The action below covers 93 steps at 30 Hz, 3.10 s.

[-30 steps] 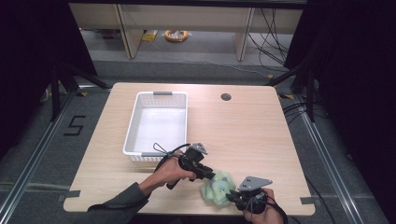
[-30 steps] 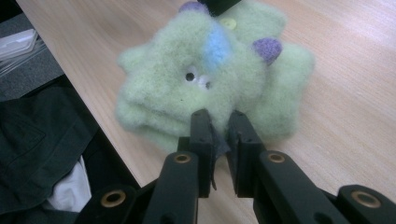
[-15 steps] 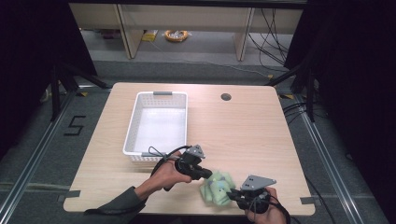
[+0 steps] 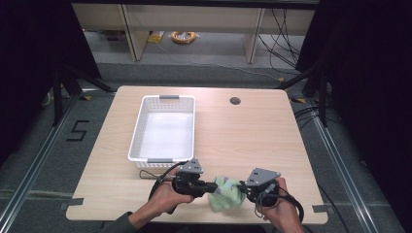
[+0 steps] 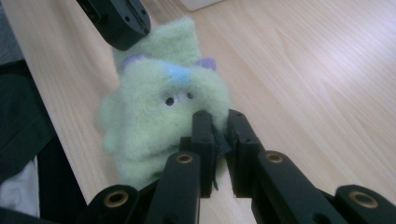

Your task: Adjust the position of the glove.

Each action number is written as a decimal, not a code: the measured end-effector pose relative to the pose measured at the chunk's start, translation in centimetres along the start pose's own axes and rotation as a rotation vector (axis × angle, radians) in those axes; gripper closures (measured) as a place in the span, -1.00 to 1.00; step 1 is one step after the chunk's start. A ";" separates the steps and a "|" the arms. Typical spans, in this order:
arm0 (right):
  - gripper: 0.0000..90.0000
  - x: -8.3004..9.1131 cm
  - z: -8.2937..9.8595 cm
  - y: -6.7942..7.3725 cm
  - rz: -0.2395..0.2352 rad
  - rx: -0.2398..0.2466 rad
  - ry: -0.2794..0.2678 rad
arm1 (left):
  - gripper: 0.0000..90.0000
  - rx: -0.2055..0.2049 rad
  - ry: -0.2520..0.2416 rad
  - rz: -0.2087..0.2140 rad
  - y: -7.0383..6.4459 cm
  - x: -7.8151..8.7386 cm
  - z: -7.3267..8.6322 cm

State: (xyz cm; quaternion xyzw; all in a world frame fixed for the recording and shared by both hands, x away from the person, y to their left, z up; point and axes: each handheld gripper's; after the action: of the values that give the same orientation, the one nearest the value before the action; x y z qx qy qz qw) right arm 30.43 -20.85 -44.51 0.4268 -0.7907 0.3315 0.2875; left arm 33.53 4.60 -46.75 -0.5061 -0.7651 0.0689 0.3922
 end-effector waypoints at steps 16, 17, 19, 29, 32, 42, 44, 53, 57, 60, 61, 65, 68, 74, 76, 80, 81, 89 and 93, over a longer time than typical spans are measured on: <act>0.48 -0.8 1.0 -0.8 0.006 -0.114 -0.012 | 0.93 0.079 -0.036 -0.052 1.5 -0.7 2.3; 0.48 -0.3 1.0 -0.6 0.012 -0.121 -0.023 | 0.92 0.078 -0.035 -0.063 1.4 -0.6 2.3; 0.48 0.5 1.3 0.1 0.001 -0.145 -0.050 | 0.92 0.073 -0.034 -0.057 1.4 -0.6 2.3; 0.40 -0.6 2.7 3.7 -0.062 -0.182 0.003 | 0.91 0.069 -0.041 -0.060 1.1 -0.5 2.4; 0.71 -1.3 2.8 3.6 -0.052 -0.147 0.020 | 0.92 0.053 -0.024 -0.048 1.0 -0.3 2.3; 1.00 0.3 2.0 1.9 -0.017 -0.092 -0.032 | 0.93 0.055 -0.081 -0.034 0.0 0.3 2.2; 0.95 0.4 2.0 1.6 -0.055 -0.133 -0.054 | 0.93 0.068 -0.085 -0.043 -0.4 0.5 2.4; 0.43 -1.6 2.0 3.0 -0.062 -0.213 -0.023 | 0.96 0.043 -0.076 -0.027 -0.6 0.4 2.8; 0.64 -2.8 2.2 3.0 -0.062 -0.193 0.000 | 0.96 0.062 -0.060 -0.026 -0.7 0.3 3.1; 0.83 -2.7 1.9 3.2 -0.075 -0.175 0.016 | 0.94 0.061 -0.048 -0.026 -0.5 0.2 3.2; 0.84 -2.6 1.9 3.1 -0.071 -0.160 0.016 | 0.93 0.054 -0.050 -0.025 -0.3 0.2 3.2; 0.87 -1.8 1.5 2.6 -0.060 -0.115 -0.020 | 0.75 0.070 -0.065 -0.056 0.1 0.4 3.1; 0.88 -0.9 0.9 1.8 -0.049 -0.085 -0.030 | 0.55 0.096 -0.058 -0.059 0.4 0.4 3.2; 0.88 -0.1 -0.1 0.6 -0.043 -0.021 -0.059 | 0.29 0.110 -0.036 -0.075 0.1 0.3 3.6; 0.88 -0.1 -0.3 0.5 -0.053 -0.018 -0.057 | 0.24 0.112 -0.031 -0.078 -0.1 0.1 3.7; 0.88 -0.6 0.3 0.3 -0.087 0.002 -0.056 | 0.19 0.096 -0.006 -0.097 -0.2 -0.5 4.0; 0.88 -0.6 0.5 0.3 -0.087 -0.021 -0.053 | 0.19 0.093 -0.005 -0.110 -0.2 -0.7 4.1; 0.87 -1.1 1.1 0.3 -0.108 -0.049 -0.059 | 0.29 0.036 0.023 -0.184 -0.1 -2.0 4.6; 0.88 -1.3 1.1 0.4 -0.096 -0.054 -0.065 | 0.66 0.003 0.008 -0.202 -0.1 -1.8 4.6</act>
State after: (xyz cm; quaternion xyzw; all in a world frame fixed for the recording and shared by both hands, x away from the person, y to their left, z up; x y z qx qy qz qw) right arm 30.51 -20.85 -46.29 0.4669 -0.7869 0.2817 0.2888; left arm 30.68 4.36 -50.84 -0.4260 -0.8106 0.0282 0.4008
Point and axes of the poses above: each handheld gripper's, and its own axes: x roughly backward along the jaws, z roughly out of its underside, y roughly to its left, and after that the axes turned 13 degrees about x, right-handed
